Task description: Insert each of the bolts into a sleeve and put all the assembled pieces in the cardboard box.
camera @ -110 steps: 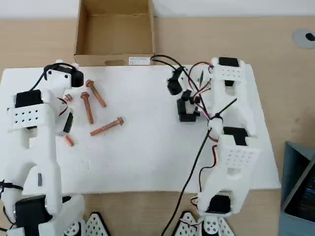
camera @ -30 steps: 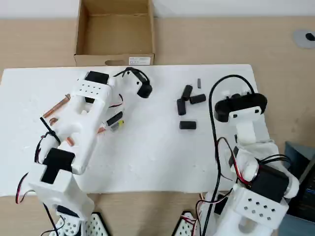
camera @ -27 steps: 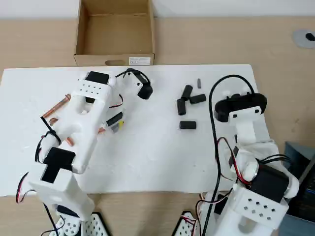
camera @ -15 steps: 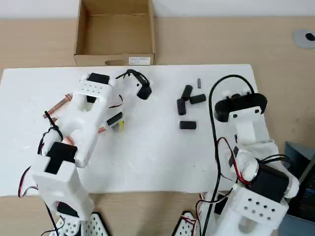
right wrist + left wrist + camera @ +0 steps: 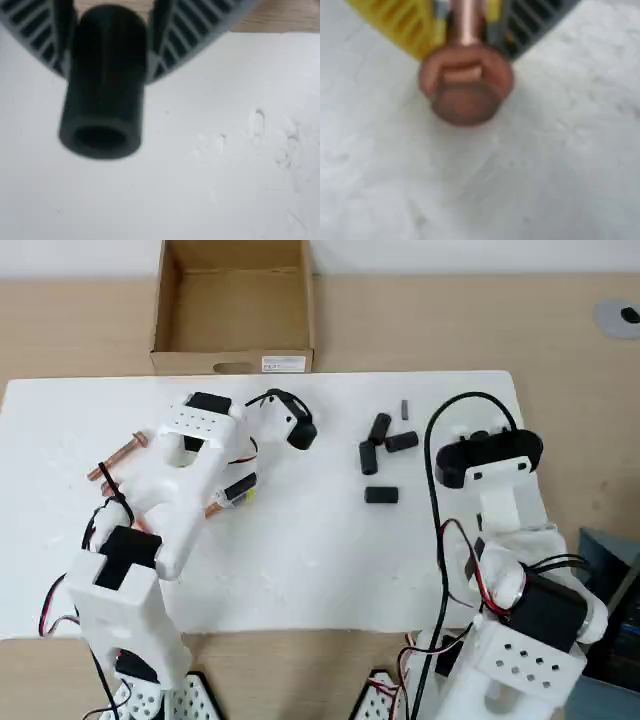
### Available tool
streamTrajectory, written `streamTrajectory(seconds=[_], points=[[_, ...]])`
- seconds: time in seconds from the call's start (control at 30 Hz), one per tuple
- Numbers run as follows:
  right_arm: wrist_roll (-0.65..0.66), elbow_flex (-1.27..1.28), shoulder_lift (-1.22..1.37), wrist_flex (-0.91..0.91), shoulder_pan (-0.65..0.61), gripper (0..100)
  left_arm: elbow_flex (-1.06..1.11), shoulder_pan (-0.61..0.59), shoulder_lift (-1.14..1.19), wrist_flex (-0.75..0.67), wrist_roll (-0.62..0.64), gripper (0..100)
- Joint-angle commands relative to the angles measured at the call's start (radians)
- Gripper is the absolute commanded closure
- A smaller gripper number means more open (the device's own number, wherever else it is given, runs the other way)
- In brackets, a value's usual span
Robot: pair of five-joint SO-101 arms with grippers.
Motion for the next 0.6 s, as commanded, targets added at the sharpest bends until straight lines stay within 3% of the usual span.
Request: streamTrajectory(seconds=[0.0,0.2,0.57], points=[[-0.009,-0.007,-0.012,-0.023,0.007,98.8,-0.075,0.005,0.008,0.052,0.06,99],[-0.009,-0.091,-0.012,-0.002,0.007,98.8,-0.232,0.018,-0.054,0.232,0.232,99],[-0.009,-0.274,-0.012,0.129,0.012,98.8,-0.379,0.072,-0.446,0.454,0.58,99]])
